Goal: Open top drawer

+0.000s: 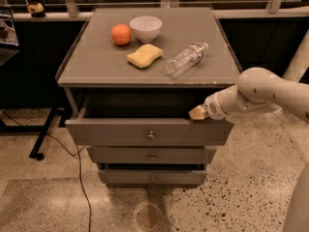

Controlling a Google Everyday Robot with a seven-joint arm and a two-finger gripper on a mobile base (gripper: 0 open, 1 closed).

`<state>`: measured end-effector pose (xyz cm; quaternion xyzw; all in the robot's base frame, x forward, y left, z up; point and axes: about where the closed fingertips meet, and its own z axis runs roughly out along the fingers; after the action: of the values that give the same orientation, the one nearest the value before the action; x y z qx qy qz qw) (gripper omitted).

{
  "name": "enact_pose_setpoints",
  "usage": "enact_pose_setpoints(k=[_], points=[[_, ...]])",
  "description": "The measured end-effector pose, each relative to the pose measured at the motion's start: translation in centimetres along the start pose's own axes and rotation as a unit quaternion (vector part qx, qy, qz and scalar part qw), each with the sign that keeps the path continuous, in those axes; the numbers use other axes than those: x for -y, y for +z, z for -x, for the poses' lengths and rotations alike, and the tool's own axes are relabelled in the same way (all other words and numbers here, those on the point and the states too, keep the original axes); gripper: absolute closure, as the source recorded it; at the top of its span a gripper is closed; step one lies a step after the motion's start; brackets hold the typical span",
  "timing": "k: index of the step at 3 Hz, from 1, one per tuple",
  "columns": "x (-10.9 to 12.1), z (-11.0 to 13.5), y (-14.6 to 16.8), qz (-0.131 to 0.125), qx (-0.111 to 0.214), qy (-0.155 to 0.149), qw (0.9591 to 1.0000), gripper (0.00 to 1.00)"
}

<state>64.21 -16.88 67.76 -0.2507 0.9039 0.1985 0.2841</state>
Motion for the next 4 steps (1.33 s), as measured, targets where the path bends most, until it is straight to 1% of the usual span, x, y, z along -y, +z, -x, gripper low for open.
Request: enact_pose_setpoints(k=[1,2,3,4], points=[[-1.2,-0.8,0.1,0.022,-0.017,-0.001,0.9996,1.00],[-1.3,-0.7,0.2,0.022,-0.017,-0.002,0.9996,1.00],[-1.8,2.2,1.1,0.020,-0.011,-0.030,0.9993,1.00],[-1.9,2.4,1.2,0.020,-0.011,-0.032,0.9992,1.00]])
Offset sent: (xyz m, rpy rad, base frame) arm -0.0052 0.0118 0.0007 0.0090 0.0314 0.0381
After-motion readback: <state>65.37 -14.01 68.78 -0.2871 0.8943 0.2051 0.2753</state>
